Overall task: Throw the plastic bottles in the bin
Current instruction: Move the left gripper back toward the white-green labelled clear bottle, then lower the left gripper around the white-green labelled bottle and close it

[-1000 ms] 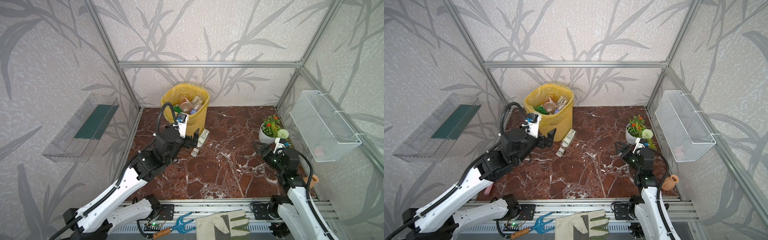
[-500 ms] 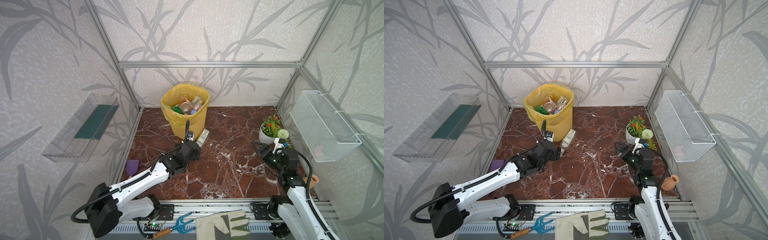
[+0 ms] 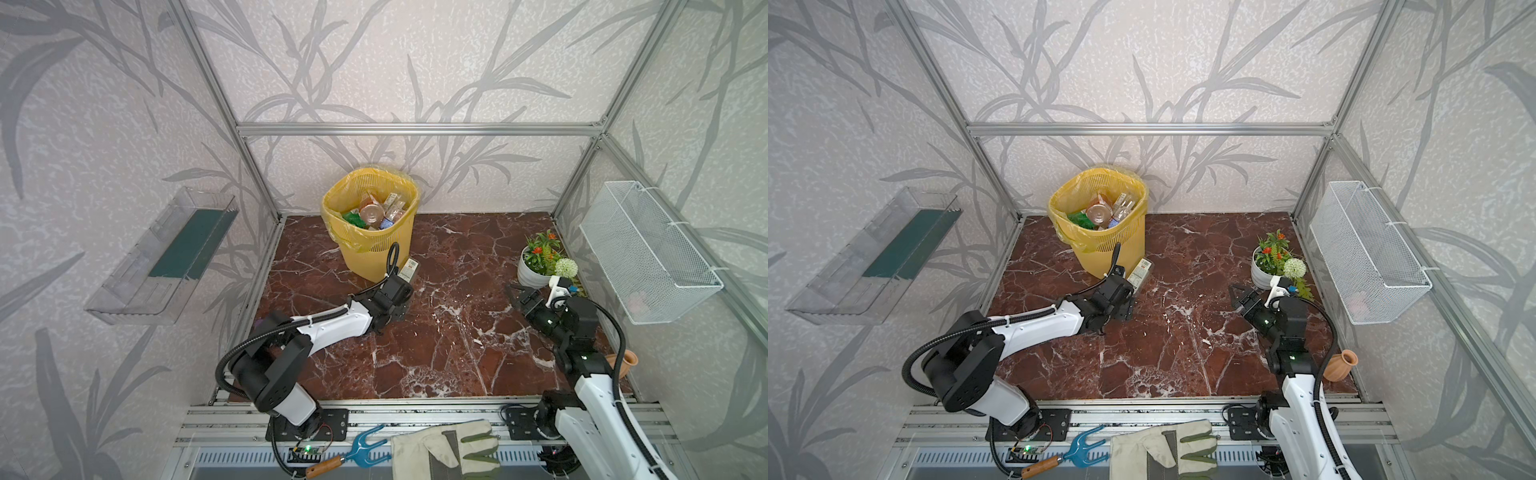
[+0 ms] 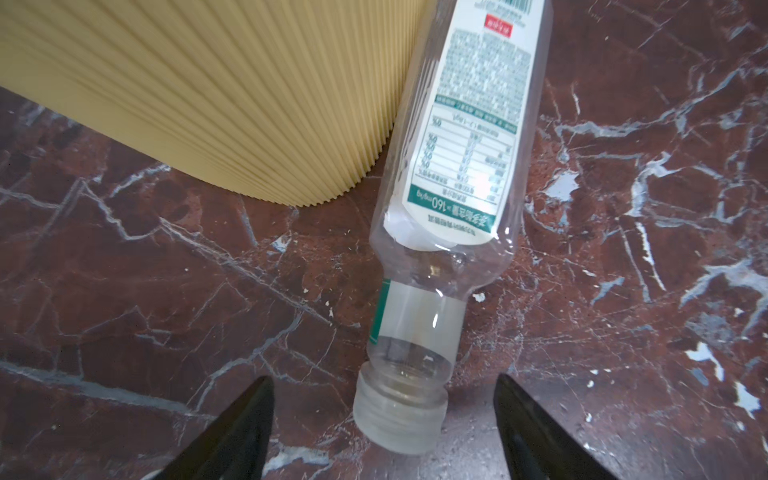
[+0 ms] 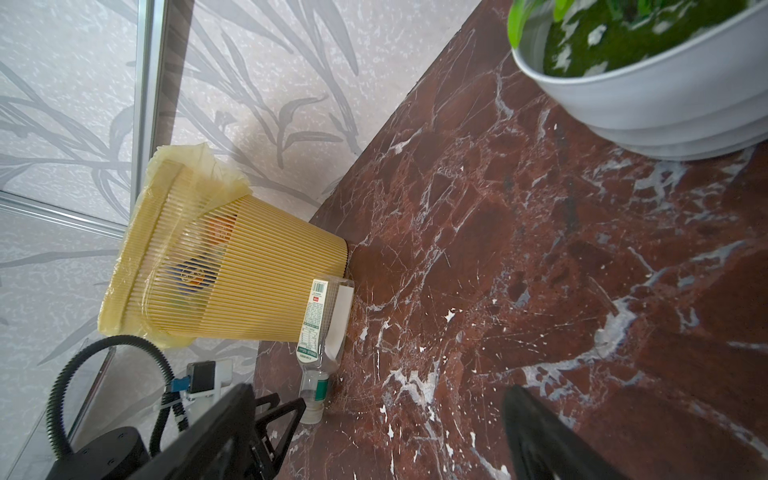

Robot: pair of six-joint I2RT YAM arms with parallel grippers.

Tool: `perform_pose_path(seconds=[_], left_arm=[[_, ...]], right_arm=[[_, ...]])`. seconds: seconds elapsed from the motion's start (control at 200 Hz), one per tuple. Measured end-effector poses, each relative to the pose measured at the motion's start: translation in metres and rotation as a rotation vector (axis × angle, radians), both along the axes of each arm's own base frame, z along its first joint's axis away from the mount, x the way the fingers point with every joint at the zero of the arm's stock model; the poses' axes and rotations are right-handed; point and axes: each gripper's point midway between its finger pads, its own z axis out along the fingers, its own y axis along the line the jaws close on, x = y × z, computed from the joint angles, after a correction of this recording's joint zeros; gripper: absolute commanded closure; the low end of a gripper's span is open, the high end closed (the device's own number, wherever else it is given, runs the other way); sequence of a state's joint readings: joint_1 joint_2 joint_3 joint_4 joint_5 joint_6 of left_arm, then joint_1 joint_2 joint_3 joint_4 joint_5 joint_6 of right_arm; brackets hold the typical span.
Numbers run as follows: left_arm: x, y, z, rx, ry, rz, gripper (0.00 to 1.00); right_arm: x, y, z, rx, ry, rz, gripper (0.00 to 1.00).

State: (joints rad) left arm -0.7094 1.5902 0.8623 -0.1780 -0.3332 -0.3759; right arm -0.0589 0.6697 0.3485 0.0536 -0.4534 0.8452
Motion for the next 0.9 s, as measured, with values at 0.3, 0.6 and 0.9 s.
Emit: perform_pose_path(seconds=[0.3,0.6,0.9], left_arm=[[0.014,-0.015,-0.026,-0.010,0.056,-0.046,0.33],[0.014,-0.022,-0.034,-0.014,0.083,-0.088,0.61],[-0.019,-0.019,-0.025,-0.012,0.088,-0.133,0.65]], right_arm=[[-0.001,0.000,-0.001,0.000,0.006,0.000,0.07],[-0.001,-0.001,-0.002,-0.002,0.011,-0.007,0.07],[-0.001,-0.001,-0.003,-0.002,0.012,-0.007,0.07]])
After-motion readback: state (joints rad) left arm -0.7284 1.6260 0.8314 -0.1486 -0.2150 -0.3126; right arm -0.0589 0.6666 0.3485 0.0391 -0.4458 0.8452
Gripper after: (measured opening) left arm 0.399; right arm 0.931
